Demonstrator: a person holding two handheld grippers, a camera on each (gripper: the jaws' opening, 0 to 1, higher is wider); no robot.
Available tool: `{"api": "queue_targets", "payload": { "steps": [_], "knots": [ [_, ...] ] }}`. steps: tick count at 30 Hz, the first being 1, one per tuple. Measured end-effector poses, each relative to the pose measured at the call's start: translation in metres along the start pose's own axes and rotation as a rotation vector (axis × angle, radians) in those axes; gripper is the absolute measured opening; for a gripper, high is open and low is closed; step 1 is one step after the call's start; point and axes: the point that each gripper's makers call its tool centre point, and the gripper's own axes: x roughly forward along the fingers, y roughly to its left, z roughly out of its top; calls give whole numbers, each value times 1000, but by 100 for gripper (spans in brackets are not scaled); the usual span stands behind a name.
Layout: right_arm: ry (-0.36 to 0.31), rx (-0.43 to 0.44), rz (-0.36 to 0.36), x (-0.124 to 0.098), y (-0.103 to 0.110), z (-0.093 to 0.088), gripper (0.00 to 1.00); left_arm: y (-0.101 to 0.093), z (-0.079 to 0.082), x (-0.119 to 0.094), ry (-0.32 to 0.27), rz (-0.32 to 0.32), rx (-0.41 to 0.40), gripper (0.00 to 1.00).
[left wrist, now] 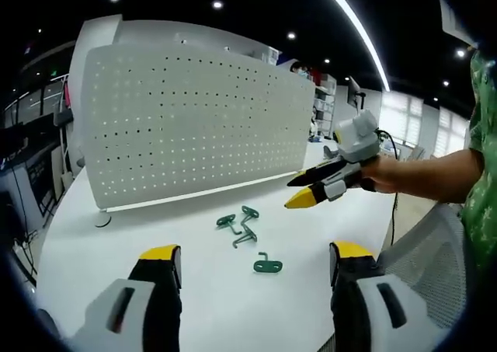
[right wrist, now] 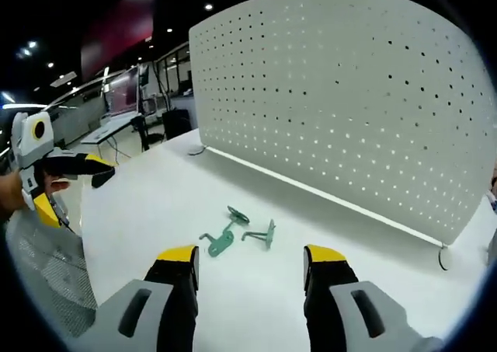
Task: Insert the hook assembly into the mounting plate slot until the hook locks in place.
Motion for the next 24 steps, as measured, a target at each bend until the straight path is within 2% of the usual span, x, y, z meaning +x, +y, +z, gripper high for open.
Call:
{"api": "queue_targets", "payload": {
  "steps": [5,24],
  "knots": [
    [9,-8,-2,11,-3,-2,49,1,0,0,3,2,-3,80],
    [94,32,3,51,-18,-30,35,4,-4,2,20,4,-17,79]
  ]
}}
